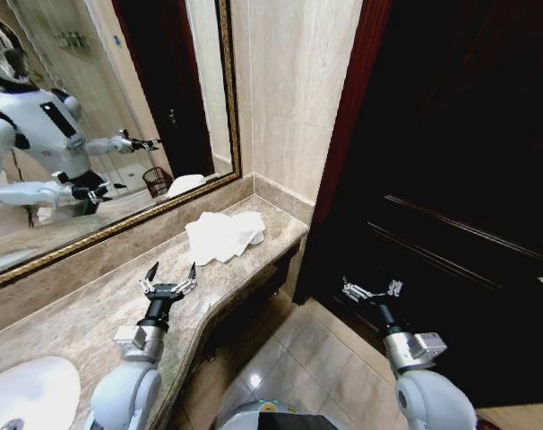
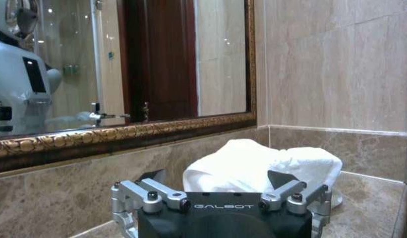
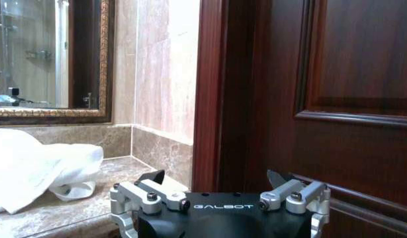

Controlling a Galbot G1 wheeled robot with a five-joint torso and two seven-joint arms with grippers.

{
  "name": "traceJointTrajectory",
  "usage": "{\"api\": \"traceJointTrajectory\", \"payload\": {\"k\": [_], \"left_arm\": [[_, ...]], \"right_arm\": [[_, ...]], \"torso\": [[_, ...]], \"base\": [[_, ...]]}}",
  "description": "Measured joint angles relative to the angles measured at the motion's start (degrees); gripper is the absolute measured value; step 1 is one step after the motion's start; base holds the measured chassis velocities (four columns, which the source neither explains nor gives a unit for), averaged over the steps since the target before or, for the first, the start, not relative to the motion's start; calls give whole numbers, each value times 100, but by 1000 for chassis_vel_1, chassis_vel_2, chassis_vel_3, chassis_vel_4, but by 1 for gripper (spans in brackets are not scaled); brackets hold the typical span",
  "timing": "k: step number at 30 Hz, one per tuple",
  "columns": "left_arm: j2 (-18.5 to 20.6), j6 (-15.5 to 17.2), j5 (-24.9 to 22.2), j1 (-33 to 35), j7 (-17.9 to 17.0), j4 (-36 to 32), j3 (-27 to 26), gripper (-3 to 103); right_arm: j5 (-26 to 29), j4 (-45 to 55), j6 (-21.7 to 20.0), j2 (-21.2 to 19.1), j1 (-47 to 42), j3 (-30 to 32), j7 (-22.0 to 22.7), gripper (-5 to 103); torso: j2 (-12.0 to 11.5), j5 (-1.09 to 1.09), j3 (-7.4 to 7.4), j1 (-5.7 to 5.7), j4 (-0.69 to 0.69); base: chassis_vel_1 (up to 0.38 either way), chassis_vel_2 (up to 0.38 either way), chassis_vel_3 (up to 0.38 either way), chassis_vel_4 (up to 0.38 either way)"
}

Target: Discard the used towel into the hamper.

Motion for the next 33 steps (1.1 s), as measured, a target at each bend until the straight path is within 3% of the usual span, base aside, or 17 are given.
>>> {"api": "traceJointTrajectory", "payload": {"k": [18,30,33], "left_arm": [[204,393,-184,-546,-80,249,-9,100],[693,774,-486,-1209,-110,449,-21,100],[828,964,-745,-1414,-167,467,20,100]], "right_arm": [[-180,-27,-91,-53,169,-360,62,100],[-76,71,-192,-43,172,-402,172,100],[-64,72,-191,3,185,-432,173,100]], "torso": [[1,0,0,0,0],[1,-1,0,0,0],[1,-1,0,0,0]], "base": [[0,0,0,0],[0,0,0,0],[0,0,0,0]]}}
